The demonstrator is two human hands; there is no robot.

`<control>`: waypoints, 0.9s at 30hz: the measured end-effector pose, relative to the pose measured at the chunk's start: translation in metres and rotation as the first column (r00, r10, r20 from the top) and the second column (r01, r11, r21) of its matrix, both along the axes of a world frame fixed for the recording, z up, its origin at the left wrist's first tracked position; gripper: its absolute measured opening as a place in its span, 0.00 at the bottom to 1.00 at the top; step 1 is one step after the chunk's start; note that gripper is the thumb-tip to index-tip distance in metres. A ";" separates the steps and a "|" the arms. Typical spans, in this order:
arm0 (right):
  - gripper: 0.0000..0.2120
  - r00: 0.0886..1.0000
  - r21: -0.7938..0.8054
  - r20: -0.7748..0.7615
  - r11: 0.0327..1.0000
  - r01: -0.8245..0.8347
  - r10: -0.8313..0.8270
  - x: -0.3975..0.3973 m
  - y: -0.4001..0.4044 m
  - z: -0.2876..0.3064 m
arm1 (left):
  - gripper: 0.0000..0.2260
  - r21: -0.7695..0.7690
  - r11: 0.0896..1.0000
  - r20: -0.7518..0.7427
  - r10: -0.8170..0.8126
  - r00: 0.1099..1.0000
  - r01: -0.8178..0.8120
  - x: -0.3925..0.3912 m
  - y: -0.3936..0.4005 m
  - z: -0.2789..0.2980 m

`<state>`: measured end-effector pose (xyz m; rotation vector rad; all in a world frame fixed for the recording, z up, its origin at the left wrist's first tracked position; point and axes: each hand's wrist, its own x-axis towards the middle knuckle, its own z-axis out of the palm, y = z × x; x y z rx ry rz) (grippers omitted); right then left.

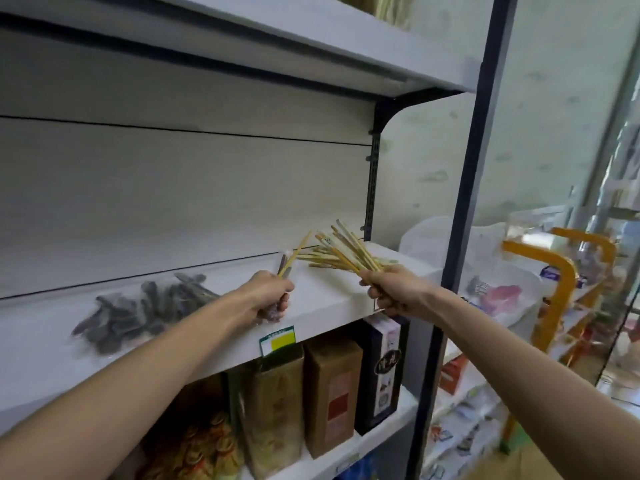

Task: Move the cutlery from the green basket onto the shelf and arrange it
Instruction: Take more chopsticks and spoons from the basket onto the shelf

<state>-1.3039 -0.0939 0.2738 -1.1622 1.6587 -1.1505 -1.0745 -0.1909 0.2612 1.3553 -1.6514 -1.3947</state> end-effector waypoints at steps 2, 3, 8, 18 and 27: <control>0.12 0.996 -0.003 -0.073 0.999 -0.046 0.046 -0.024 -0.027 0.002 | 0.09 -0.014 0.998 -0.015 0.053 0.999 -0.053 -0.023 -0.018 -0.003; 0.12 0.993 0.003 -0.092 0.997 -0.078 0.078 -0.036 -0.039 0.002 | 0.09 -0.014 0.997 -0.012 0.076 0.997 -0.076 -0.035 -0.025 -0.003; 0.10 0.962 0.021 -0.144 0.972 -0.232 0.233 -0.090 -0.096 0.005 | 0.07 -0.020 0.976 0.006 0.218 0.976 -0.218 -0.086 -0.059 -0.006; 0.14 0.920 0.041 -0.223 0.946 -0.323 0.323 -0.109 -0.164 -0.007 | 0.03 -0.116 0.901 0.066 0.427 0.902 -0.418 -0.110 -0.081 -0.008; 0.09 0.865 0.078 -0.386 0.946 -0.315 0.320 -0.097 -0.182 -0.004 | 0.05 -0.208 0.908 0.173 0.400 0.900 -0.363 -0.113 -0.078 -0.016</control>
